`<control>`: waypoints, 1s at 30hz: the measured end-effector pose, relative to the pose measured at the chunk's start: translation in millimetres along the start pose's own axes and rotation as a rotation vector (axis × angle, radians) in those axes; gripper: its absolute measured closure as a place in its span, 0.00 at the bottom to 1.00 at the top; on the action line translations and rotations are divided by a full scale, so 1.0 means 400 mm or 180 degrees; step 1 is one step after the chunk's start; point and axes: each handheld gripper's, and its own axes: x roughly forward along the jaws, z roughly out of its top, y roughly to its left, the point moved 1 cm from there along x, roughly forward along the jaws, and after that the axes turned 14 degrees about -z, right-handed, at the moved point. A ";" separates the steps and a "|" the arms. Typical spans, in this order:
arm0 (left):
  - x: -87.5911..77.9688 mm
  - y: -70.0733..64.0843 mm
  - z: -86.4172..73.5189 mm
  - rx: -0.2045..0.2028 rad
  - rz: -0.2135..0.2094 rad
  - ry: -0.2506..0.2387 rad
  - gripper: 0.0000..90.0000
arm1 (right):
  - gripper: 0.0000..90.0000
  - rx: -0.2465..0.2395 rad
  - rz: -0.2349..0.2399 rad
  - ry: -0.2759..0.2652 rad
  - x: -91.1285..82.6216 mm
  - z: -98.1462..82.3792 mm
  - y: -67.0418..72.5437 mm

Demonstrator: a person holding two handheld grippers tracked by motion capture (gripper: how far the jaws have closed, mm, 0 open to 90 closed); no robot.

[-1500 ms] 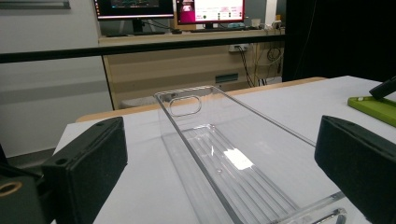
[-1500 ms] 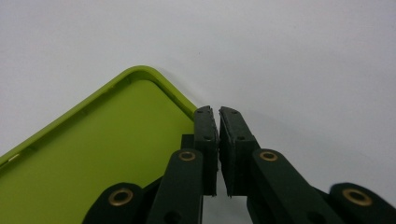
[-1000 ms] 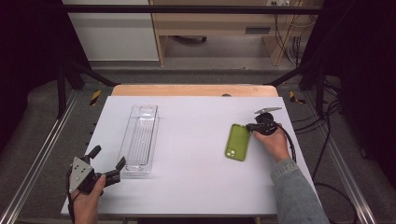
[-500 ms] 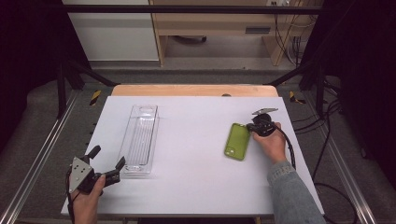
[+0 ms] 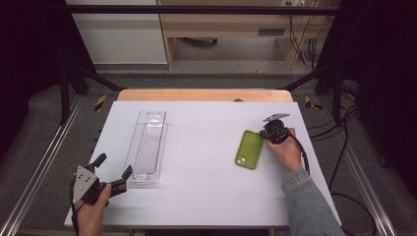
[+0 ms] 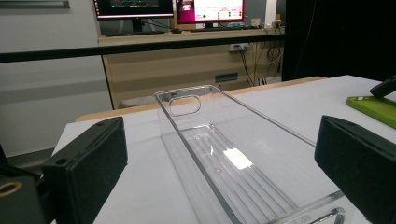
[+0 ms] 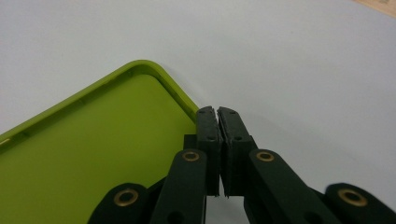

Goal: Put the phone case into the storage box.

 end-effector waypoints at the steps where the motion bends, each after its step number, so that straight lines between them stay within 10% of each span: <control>1: 0.000 0.000 0.000 0.0001 -0.0002 0.0000 0.02 | 0.98 -0.0073 0.0005 -0.0001 0.000 0.001 0.000; 8: 0.000 0.001 0.000 0.0000 0.0002 0.0001 0.02 | 0.93 -0.0146 0.0105 -0.0034 0.011 -0.002 -0.003; 15: 0.000 0.001 0.000 -0.0010 -0.0004 -0.0002 0.02 | 0.88 0.0204 0.0371 -0.0112 0.027 -0.009 -0.020; 30: -0.004 0.005 0.000 -0.0034 0.0026 -0.0016 0.02 | 0.98 -0.0083 0.0236 -0.0126 -0.006 -0.005 0.008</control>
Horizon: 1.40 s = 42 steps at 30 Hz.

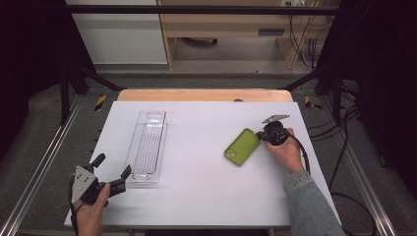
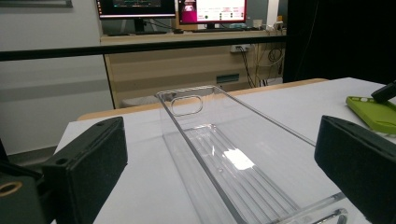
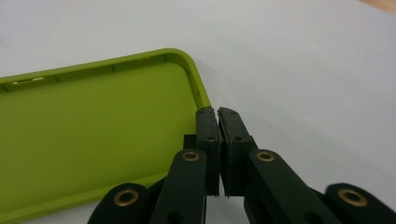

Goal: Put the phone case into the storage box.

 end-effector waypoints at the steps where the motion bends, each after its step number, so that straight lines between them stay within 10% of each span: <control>1: 0.000 0.000 0.000 0.0001 0.0001 -0.0001 0.02 | 0.98 0.0015 0.0003 -0.0008 -0.004 0.000 0.001; 42: -0.014 -0.080 0.024 -0.0176 0.0065 0.0069 0.02 | 0.98 0.0788 -0.0437 -0.1068 -0.255 -0.107 0.050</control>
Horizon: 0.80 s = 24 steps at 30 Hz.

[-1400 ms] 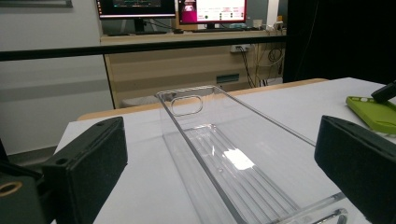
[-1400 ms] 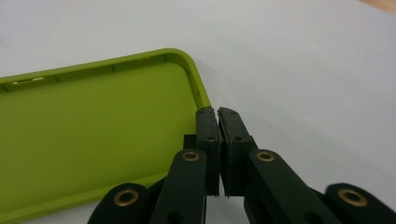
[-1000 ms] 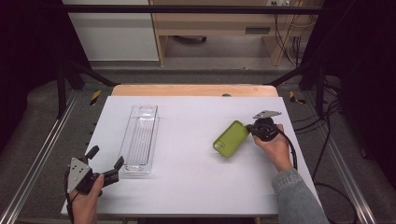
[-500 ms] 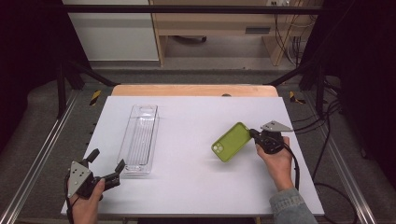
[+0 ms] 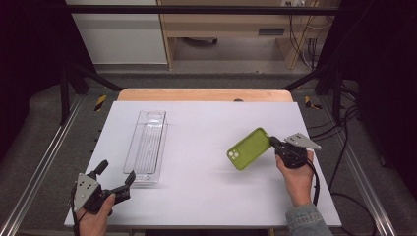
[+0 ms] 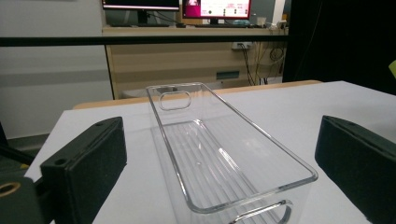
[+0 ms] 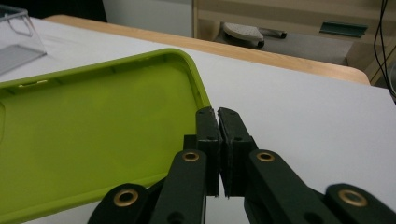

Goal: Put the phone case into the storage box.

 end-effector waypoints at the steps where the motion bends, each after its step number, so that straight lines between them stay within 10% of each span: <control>1: 0.008 -0.011 0.003 0.0016 0.0000 0.0065 0.02 | 0.98 0.0045 -0.0003 -0.0003 -0.004 -0.004 -0.003; 24: 0.140 -0.122 0.111 0.0174 -0.0217 0.0329 0.03 | 0.98 0.0208 -0.0259 -0.0318 -0.063 0.011 0.018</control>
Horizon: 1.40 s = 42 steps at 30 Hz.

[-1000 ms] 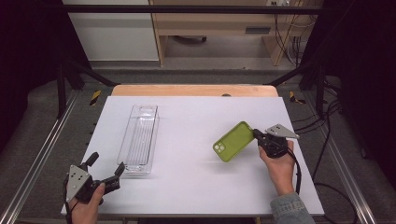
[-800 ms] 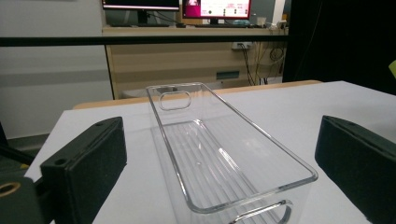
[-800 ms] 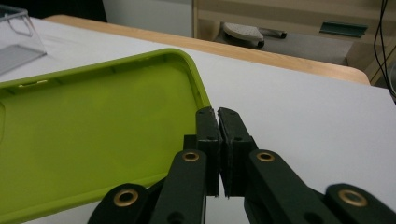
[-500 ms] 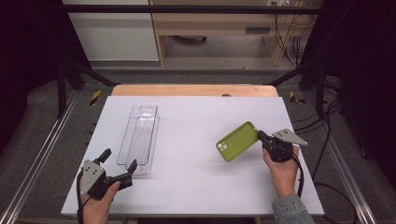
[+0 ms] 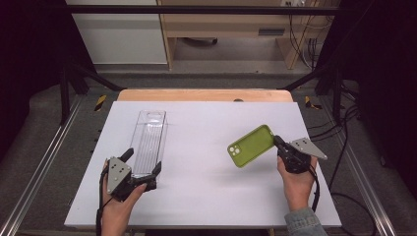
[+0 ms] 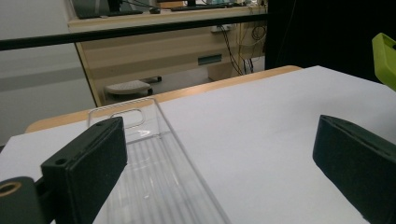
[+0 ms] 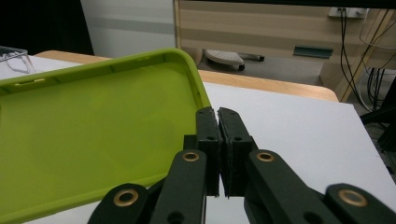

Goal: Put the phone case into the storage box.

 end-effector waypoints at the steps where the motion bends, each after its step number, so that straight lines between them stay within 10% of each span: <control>1: 0.015 -0.011 0.005 0.0024 -0.0031 0.0013 0.03 | 0.98 0.0013 -0.0009 -0.0006 -0.002 -0.001 0.001; 15: 0.112 -0.064 0.055 0.0085 -0.0212 0.0082 0.03 | 0.98 0.0094 -0.0112 -0.0215 -0.012 0.005 -0.002; 42: 0.166 -0.128 0.053 0.0058 -0.0347 0.0176 0.03 | 0.98 -0.0037 0.0045 -0.0210 -0.022 -0.003 0.013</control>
